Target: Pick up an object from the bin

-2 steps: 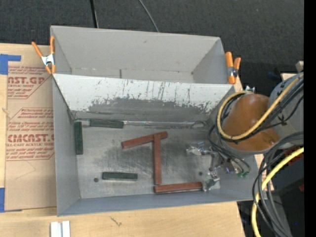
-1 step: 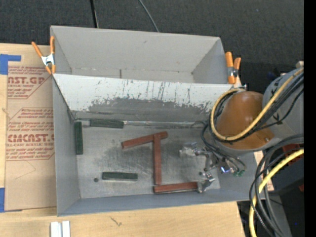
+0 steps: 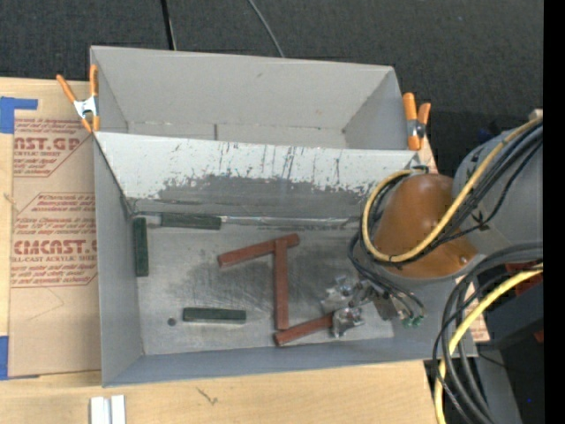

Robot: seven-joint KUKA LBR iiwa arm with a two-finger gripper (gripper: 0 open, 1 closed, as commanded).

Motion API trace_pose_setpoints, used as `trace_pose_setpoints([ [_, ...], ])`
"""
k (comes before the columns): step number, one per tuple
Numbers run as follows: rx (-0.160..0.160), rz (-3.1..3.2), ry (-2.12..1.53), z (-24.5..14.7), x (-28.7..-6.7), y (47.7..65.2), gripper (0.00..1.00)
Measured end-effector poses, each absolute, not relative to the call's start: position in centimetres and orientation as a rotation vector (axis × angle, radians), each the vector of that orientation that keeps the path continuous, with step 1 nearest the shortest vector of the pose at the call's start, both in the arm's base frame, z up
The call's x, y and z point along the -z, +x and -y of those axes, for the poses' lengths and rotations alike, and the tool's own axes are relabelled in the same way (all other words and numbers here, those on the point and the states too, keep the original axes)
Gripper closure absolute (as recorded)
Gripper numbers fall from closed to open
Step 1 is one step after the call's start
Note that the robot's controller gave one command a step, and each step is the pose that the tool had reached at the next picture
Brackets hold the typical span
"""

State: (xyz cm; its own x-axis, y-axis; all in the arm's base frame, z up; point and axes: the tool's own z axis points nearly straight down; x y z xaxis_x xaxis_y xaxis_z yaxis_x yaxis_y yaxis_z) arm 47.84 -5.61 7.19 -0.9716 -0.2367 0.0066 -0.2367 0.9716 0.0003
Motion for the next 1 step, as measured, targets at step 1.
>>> trace_pose_setpoints([
  [1, -0.001, 3.113, 0.373, 5.61, -7.18, 47.84, 1.00],
])
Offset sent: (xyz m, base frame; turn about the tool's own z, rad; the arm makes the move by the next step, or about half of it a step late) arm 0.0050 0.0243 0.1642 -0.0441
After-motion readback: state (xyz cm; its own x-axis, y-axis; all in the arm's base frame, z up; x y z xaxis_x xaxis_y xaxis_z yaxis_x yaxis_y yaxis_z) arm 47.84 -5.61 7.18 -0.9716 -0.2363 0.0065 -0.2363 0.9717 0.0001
